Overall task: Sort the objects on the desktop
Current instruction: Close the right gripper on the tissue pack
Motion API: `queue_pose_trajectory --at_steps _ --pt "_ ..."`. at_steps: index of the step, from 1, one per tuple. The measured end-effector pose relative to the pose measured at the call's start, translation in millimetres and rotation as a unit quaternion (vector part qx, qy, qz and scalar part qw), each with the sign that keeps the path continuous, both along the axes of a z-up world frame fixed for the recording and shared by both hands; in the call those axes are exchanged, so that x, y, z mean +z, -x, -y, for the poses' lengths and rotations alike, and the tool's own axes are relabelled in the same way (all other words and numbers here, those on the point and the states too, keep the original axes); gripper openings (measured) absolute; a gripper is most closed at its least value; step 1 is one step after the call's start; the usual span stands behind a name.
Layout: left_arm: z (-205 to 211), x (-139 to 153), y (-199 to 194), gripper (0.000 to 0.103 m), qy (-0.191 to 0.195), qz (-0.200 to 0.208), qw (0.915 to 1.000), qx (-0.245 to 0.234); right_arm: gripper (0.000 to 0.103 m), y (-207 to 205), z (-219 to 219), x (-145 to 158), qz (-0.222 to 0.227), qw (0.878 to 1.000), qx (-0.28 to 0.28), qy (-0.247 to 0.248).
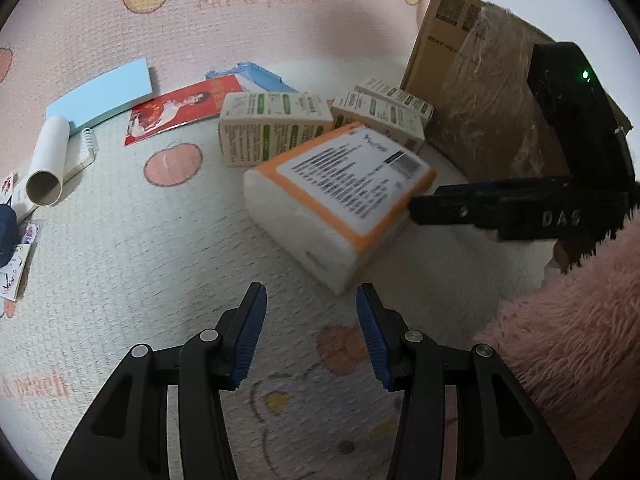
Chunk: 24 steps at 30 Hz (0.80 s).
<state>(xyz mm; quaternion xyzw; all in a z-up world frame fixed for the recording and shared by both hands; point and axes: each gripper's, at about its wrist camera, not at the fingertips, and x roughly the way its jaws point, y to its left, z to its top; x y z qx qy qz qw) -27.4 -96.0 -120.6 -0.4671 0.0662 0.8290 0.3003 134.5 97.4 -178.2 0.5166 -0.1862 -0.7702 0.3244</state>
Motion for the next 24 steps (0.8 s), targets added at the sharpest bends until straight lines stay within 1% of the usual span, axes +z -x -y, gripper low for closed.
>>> queue_pose_trajectory --at_steps 2,6,10,12,15,17,19,21,23,24 --pt "-4.4 0.6 0.6 0.051 -0.001 -0.004 1.0000 0.001 0.055 1.1 2.6 0.4 -0.008 1.000 0.007 -0.003" --pt "-16.3 -0.5 6.0 0.051 0.015 -0.022 0.9996 0.010 0.056 4.8 7.9 0.6 -0.017 1.000 0.016 0.004" --pt "-17.8 -0.4 14.5 0.051 0.017 -0.024 0.9991 0.031 0.056 4.8 14.5 -1.6 -0.026 0.999 0.030 0.007" --pt "-16.2 0.4 16.1 0.051 0.016 -0.027 0.9988 0.038 0.056 2.8 18.6 0.2 -0.043 0.998 0.036 -0.001" --pt "-17.5 0.7 14.2 0.051 0.020 -0.032 0.9987 0.033 0.056 0.2 21.9 1.4 -0.063 0.997 0.038 0.002" --pt "-19.1 0.5 13.2 0.051 0.027 -0.034 0.9985 0.033 0.056 -0.7 23.2 0.2 -0.066 0.997 0.040 0.008" --pt "-18.4 2.0 13.3 0.051 0.025 -0.037 0.9984 0.034 0.056 -1.0 25.2 -0.1 -0.070 0.997 0.041 0.008" --pt "-16.4 5.0 13.4 0.051 0.017 -0.038 0.9984 0.038 0.053 -2.5 26.3 2.7 -0.081 0.996 0.045 0.012" --pt "-13.6 8.5 14.5 0.051 0.007 -0.037 0.9983 0.044 0.041 -3.4 27.7 7.1 -0.089 0.994 0.052 0.023" --pt "-12.4 10.2 16.1 0.051 0.003 -0.035 0.9982 0.048 0.041 -3.6 28.6 8.3 -0.090 0.994 0.052 0.020"
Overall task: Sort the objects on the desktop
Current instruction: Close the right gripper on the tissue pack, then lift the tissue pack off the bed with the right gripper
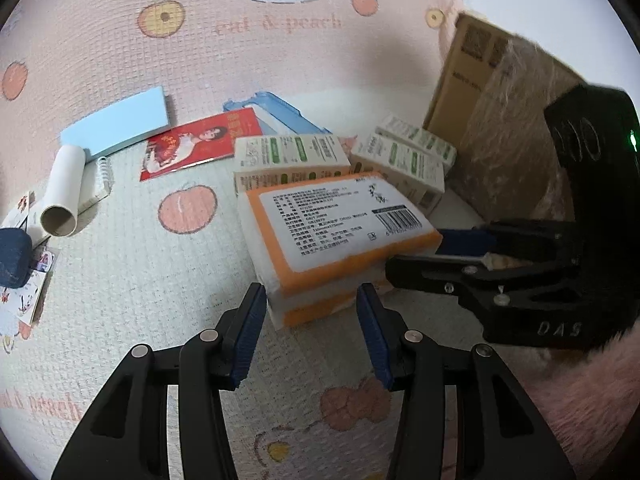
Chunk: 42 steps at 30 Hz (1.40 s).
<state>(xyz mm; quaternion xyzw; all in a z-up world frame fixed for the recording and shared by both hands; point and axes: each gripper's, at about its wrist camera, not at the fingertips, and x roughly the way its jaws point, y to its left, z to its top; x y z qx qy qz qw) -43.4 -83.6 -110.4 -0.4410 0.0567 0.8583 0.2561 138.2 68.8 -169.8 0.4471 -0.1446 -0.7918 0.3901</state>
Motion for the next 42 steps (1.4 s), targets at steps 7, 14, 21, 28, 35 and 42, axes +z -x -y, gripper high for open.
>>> queue_pose_trajectory --at_steps 7,14,21,28,35,42 --pt "3.7 26.6 14.1 0.051 -0.042 -0.021 0.9989 0.008 0.040 7.2 -8.1 24.0 -0.009 0.999 -0.025 0.021" --pt "0.0 29.4 65.7 0.051 -0.098 -0.013 0.9944 0.039 0.040 52.6 -9.5 31.3 0.010 0.998 -0.058 0.028" --pt "-8.1 23.3 91.1 0.051 -0.100 -0.023 0.9926 0.065 0.041 70.8 -3.2 30.8 0.004 0.996 -0.086 0.010" --pt "-5.3 13.1 99.0 0.050 -0.115 -0.011 0.9904 0.076 0.041 41.1 -13.5 35.8 0.003 0.996 -0.089 -0.001" --pt "-2.6 13.8 100.2 0.050 -0.122 -0.007 0.9898 0.073 0.042 21.5 0.8 15.8 -0.003 0.994 -0.077 -0.076" --pt "12.0 39.0 80.8 0.050 -0.096 -0.063 0.9917 0.058 0.042 39.0 14.0 27.6 -0.035 0.993 -0.087 -0.067"
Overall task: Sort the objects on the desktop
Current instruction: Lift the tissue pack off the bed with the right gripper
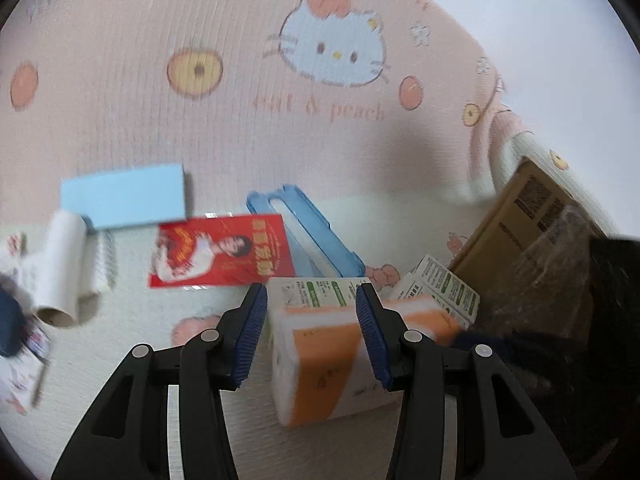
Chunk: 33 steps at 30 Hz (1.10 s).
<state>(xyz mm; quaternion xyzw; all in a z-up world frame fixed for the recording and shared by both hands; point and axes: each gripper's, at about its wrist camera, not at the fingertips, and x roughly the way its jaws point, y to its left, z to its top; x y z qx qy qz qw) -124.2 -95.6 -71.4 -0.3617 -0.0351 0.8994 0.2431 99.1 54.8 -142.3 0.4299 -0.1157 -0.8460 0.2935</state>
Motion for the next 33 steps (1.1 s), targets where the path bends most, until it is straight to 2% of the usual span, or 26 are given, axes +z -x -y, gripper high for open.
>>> queue_pose_trajectory --at_steps 4,7,10,13,17,22,26,29,33 --pt "8.9 0.1 -13.7 0.051 0.024 0.003 0.9996 -0.014 0.042 1.8 9.4 -3.4 -0.006 1.000 0.004 -0.021" --pt "14.0 -13.2 -21.8 0.051 0.032 0.027 0.9989 -0.021 0.042 5.2 8.9 -10.0 0.013 1.000 0.002 -0.003" --pt "13.6 -28.0 -23.1 0.051 0.023 0.052 0.9976 -0.039 0.042 8.5 9.2 -14.0 0.027 0.999 0.003 0.016" --pt "8.4 -35.5 -15.0 0.051 0.026 0.048 0.9982 -0.025 0.051 12.5 7.1 -19.9 0.044 0.999 -0.002 0.030" --pt "11.7 -39.4 -7.0 0.051 -0.020 0.068 0.9971 -0.026 0.052 13.2 6.6 -26.7 0.060 0.997 -0.012 0.038" --pt "7.9 -41.1 -10.1 0.050 -0.023 0.068 0.9966 -0.041 0.052 10.3 5.0 -33.0 0.080 0.994 -0.030 0.067" --pt "9.6 -40.1 -8.8 0.046 -0.040 0.074 0.9960 -0.031 0.051 8.1 7.6 -33.5 0.082 0.993 -0.040 0.080" --pt "15.0 -34.4 -6.9 0.039 -0.057 0.076 0.9953 -0.019 0.048 9.3 7.8 -32.6 0.086 0.992 -0.044 0.081" --pt "24.6 -10.9 -4.7 0.038 -0.096 0.061 0.9936 0.000 0.046 5.3 14.0 -24.2 0.083 0.993 -0.038 0.070"
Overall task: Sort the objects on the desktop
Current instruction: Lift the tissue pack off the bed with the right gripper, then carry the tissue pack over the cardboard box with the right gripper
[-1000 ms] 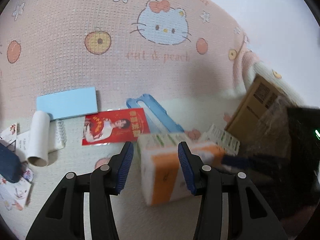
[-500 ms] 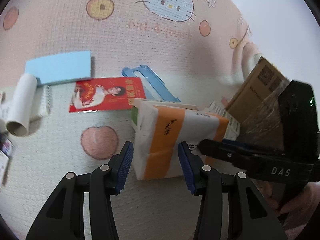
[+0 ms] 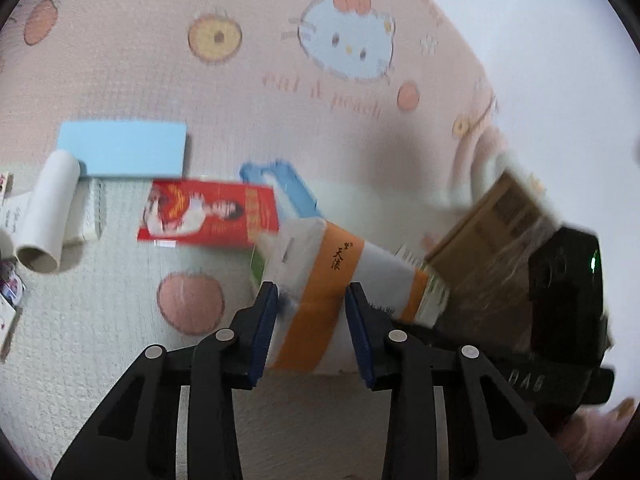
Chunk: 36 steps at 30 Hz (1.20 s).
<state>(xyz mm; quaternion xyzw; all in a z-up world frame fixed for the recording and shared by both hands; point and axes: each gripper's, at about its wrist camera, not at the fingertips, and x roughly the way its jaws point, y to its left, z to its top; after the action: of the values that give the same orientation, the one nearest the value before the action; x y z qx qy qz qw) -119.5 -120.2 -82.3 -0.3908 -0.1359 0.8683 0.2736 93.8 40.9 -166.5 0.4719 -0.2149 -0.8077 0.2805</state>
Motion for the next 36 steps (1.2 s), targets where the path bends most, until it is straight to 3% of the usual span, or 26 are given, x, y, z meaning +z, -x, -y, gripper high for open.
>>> queue_pose_trajectory --at_steps 6,10,14,26,32,36 --pt "-6.6 32.5 2.6 0.038 0.013 -0.029 0.9995 -0.005 0.039 -9.0 -3.1 36.0 -0.047 0.999 -0.011 -0.010" --pt "-11.7 55.6 -4.3 0.038 -0.017 -0.050 0.9985 -0.016 0.038 -12.6 -19.1 61.8 -0.070 0.997 -0.034 -0.002" --pt "-28.9 78.2 -10.3 0.038 -0.024 -0.080 0.9959 -0.034 0.038 -17.8 -41.4 84.1 -0.089 0.994 -0.058 0.013" --pt "-88.8 137.8 -22.5 0.039 -0.050 -0.164 0.9805 -0.096 0.038 -41.1 -109.4 143.0 -0.152 0.977 -0.143 0.041" --pt "-127.2 155.0 -23.2 0.039 -0.058 -0.180 0.9733 -0.130 0.038 -50.8 -140.3 159.2 -0.176 0.966 -0.183 0.039" --pt "-162.4 156.7 -26.0 0.039 -0.068 -0.168 0.9706 -0.158 0.038 -54.0 -171.9 162.8 -0.175 0.959 -0.219 0.047"
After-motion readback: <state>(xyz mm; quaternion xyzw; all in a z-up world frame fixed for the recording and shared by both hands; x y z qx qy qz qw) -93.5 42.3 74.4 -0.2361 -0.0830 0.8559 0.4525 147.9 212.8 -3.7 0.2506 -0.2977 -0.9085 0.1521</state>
